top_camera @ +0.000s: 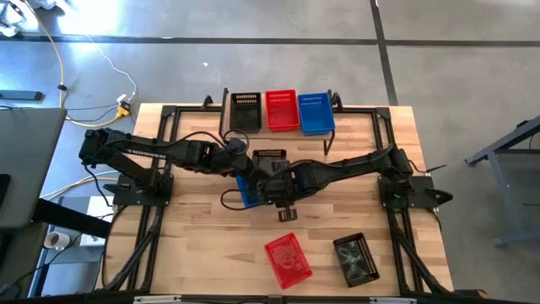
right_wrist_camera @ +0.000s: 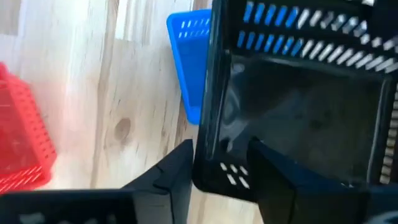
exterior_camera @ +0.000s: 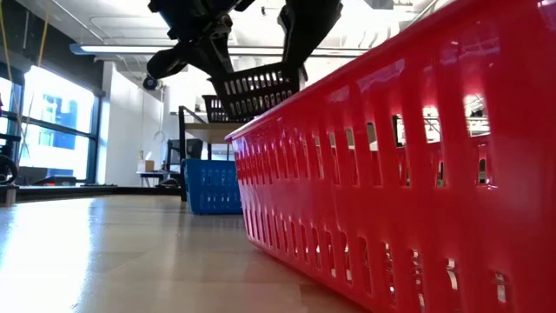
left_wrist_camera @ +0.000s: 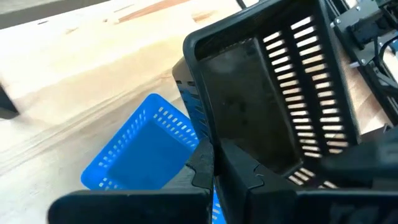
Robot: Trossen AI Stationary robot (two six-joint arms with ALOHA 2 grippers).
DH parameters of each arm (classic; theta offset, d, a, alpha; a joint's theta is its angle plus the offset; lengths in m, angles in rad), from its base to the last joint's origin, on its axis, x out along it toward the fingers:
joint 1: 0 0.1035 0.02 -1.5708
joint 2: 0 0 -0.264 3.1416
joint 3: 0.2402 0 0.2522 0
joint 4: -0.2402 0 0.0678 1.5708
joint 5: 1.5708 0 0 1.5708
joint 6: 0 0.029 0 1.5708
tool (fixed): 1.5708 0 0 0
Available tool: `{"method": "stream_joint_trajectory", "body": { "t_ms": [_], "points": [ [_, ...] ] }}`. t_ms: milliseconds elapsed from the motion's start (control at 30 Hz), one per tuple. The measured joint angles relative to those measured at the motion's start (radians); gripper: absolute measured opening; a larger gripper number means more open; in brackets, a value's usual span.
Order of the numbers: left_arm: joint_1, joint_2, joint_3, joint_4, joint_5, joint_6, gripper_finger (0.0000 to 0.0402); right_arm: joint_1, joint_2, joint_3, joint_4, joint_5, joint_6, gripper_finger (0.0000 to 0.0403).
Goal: Stack baskets on shelf by color
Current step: Stack the top black bin on top of the black bin on the shelf
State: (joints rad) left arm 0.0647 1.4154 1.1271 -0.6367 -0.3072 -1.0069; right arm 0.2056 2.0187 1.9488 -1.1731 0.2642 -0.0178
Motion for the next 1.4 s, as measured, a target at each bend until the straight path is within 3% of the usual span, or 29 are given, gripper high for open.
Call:
{"method": "stream_joint_trajectory", "body": {
  "t_ms": [600,1033,1400],
  "points": [
    [-0.003,-0.084,0.000,-0.052,-0.023,0.034,0.0000,0.062,-0.133,0.001,-0.103,0.013,0.305,0.0149],
    [-0.001,-0.270,0.000,-0.054,-0.095,0.051,0.0000,0.078,-0.146,0.002,-0.178,0.075,0.331,0.0149],
    [0.183,-0.418,0.000,-0.035,-0.133,0.173,0.0000,0.000,-0.146,0.002,-0.178,0.108,0.331,0.0149]
  ]
}}
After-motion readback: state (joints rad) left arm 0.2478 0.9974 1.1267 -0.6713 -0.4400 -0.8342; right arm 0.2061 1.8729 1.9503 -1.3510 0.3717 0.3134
